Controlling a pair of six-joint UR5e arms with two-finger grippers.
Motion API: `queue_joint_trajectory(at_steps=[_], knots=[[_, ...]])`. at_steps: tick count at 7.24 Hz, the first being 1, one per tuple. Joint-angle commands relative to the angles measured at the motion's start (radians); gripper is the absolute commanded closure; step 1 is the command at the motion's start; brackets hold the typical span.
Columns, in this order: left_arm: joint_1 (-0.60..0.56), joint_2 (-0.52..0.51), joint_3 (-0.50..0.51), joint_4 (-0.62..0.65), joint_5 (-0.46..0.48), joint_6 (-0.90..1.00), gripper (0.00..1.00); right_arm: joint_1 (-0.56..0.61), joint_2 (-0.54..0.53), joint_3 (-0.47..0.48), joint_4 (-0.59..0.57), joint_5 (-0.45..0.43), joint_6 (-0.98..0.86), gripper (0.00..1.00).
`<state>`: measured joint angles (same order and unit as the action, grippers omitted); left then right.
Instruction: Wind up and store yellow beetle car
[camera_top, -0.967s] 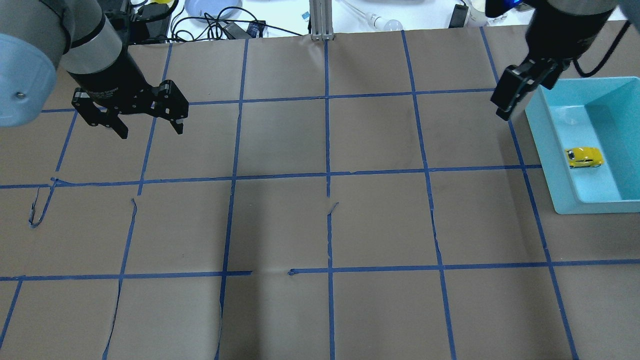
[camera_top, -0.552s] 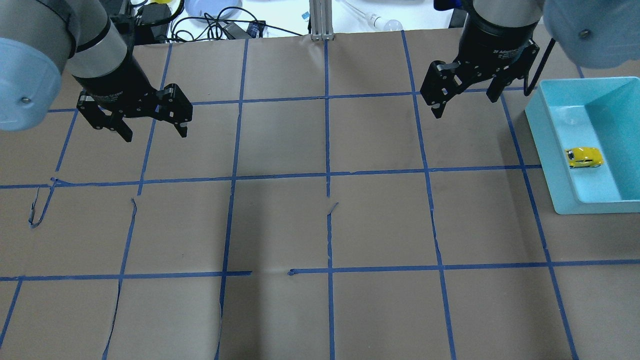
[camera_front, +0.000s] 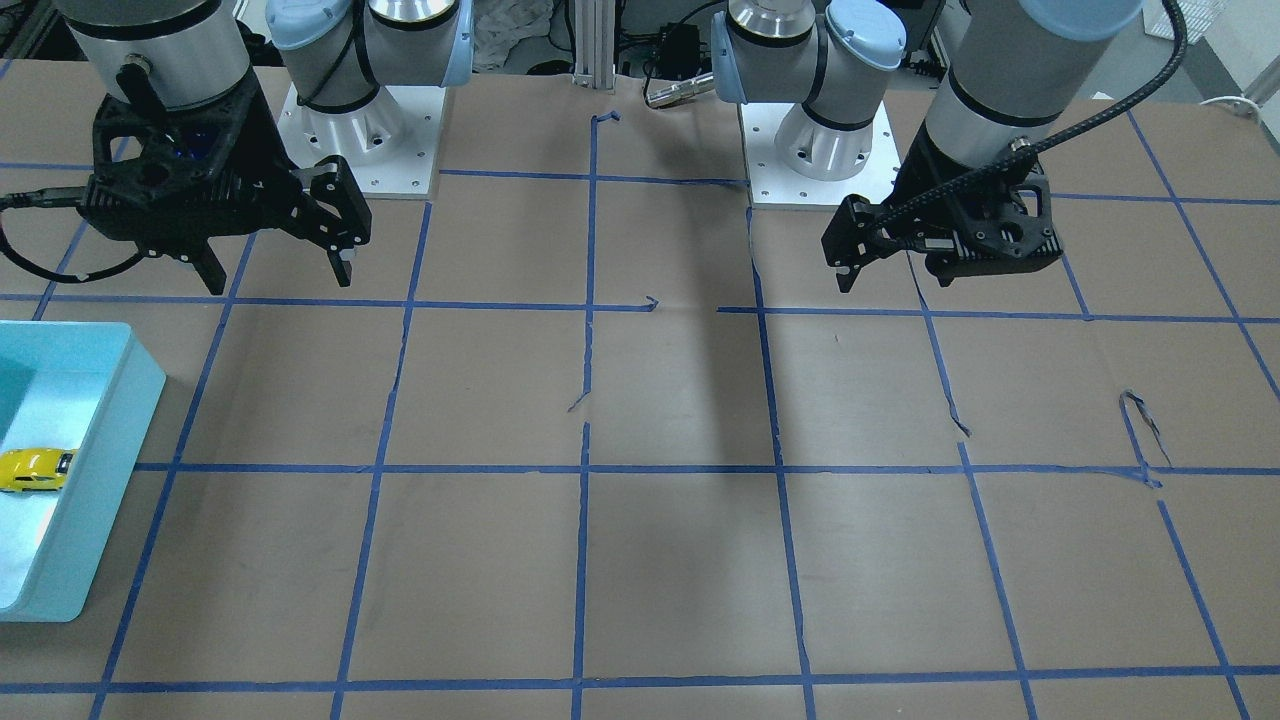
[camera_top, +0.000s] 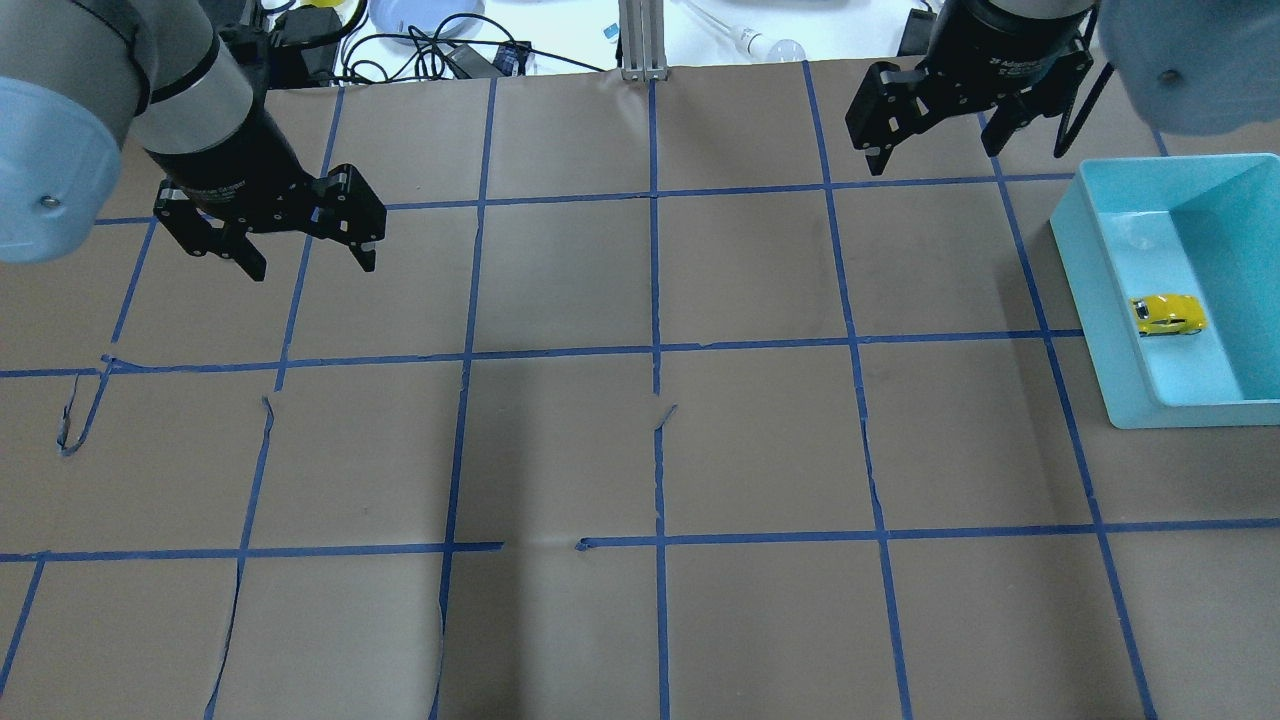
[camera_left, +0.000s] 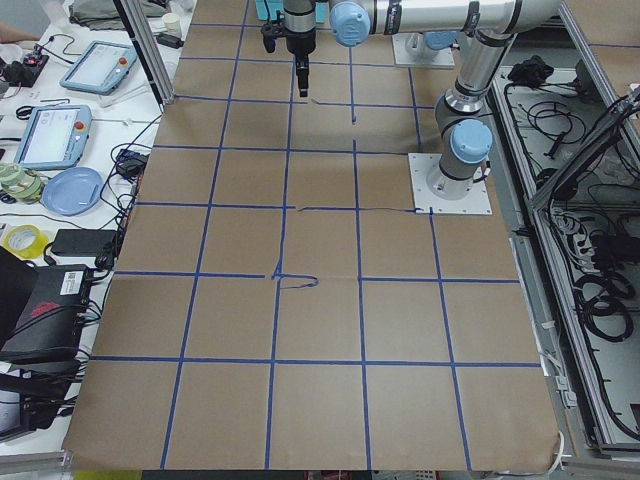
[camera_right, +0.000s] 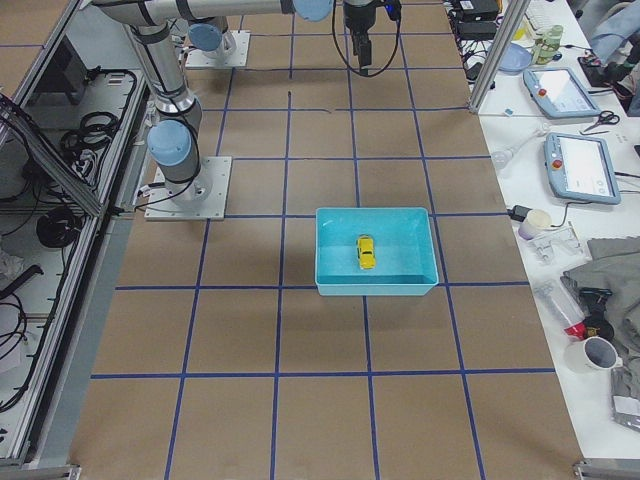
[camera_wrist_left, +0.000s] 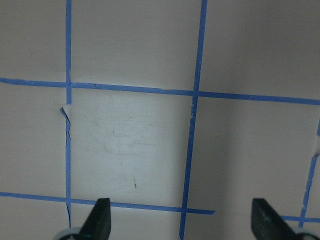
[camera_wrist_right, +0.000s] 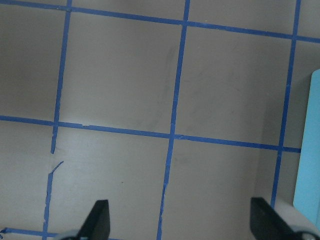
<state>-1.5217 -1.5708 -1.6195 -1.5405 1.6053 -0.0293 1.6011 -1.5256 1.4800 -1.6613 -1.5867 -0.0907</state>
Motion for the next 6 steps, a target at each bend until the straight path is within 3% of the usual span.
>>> queue_joint_trajectory(at_steps=[1,6], knots=[[0.000,0.002,0.000,0.000,0.001,0.005,0.00,-0.003,-0.008,0.003,-0.002,-0.007,0.088,0.00],[0.000,0.002,0.000,0.002,0.007,0.006,0.00,0.000,-0.007,0.011,0.002,0.001,0.105,0.00]])
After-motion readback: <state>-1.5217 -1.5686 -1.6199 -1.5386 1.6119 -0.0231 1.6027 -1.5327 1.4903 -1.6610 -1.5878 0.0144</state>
